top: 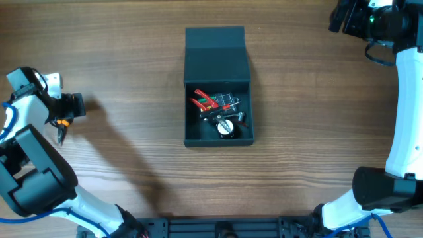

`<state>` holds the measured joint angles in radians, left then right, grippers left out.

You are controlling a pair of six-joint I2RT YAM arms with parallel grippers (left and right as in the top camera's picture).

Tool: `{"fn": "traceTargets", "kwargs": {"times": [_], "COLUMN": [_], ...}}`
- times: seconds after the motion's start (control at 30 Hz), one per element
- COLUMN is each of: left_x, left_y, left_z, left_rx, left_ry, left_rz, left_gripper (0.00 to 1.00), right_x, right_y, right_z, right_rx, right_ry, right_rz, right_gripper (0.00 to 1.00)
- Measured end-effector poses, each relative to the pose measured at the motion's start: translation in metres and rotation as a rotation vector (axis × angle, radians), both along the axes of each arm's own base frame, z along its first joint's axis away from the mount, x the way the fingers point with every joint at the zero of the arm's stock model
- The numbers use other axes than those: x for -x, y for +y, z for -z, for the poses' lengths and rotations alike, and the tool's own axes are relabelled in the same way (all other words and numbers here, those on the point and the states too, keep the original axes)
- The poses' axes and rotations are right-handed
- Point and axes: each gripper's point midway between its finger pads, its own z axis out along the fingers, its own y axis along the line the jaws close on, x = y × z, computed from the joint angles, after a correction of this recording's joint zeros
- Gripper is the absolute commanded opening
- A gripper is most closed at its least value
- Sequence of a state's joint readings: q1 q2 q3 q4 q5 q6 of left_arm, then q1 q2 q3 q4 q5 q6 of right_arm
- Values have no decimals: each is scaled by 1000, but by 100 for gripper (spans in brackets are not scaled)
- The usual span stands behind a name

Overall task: Pack container
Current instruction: 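Lower the left gripper and grasp the orange-black INGCO pliers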

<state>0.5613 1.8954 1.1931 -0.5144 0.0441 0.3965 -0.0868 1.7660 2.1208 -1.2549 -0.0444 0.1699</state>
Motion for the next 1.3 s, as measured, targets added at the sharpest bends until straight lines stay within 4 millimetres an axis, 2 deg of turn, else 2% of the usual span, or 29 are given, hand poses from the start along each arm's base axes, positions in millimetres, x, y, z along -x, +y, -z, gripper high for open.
{"fn": "traceTargets", "kwargs": {"times": [0.4,0.6,1.07,1.3], "left_x": [-3,-1,-4,6], "left_y": [7,3,3,5], "left_z": [-1,22,22,25], "left_rx": [53,91,87,55], "left_ry": [-64,-30,-40,14], "left_rz": [2,12,22,59], "left_gripper": [100,100,98,99], "right_x": [5,5,6,8], "right_y": [0,0,1,1], "right_z": [4,4,5,6], "right_rx": [-2,-2,-3,-4], "right_ry": [24,25,33,41], "right_rz": [0,1,0,0], "right_gripper": [100,100,100,100]}}
